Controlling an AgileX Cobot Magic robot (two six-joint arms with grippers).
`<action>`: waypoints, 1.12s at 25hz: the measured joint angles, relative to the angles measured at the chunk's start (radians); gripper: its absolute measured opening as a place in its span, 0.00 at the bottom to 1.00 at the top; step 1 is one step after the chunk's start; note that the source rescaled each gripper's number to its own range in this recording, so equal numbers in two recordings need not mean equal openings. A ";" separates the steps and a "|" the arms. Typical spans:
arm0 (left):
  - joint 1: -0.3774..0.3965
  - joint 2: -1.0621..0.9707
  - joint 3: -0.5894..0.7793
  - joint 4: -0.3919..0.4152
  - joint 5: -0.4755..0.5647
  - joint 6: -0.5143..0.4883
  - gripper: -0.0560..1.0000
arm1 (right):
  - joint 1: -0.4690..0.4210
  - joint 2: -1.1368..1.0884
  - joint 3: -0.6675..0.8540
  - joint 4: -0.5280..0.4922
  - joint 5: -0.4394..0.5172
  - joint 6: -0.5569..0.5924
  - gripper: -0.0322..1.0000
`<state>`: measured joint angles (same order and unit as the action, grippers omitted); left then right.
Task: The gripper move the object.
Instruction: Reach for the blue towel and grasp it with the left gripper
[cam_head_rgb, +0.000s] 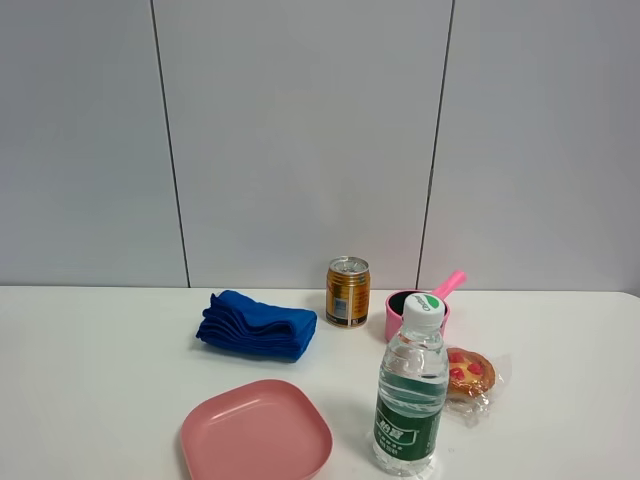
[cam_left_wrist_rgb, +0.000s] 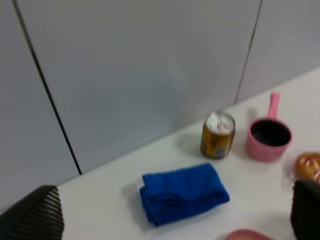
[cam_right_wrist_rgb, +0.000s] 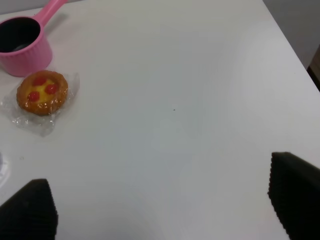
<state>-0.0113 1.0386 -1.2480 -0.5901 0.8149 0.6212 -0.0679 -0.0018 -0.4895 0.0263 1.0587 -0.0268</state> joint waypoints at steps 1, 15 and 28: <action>-0.028 0.059 -0.019 0.019 -0.003 0.000 1.00 | 0.000 0.000 0.000 0.000 0.000 0.000 1.00; -0.412 0.613 -0.109 0.125 -0.340 -0.177 1.00 | 0.000 0.000 0.000 0.000 0.000 0.000 1.00; -0.481 0.797 -0.109 0.234 -0.633 -0.292 1.00 | 0.000 0.000 0.000 0.000 0.000 0.000 1.00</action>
<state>-0.4919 1.8356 -1.3571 -0.3563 0.1821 0.3290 -0.0679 -0.0018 -0.4895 0.0263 1.0587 -0.0268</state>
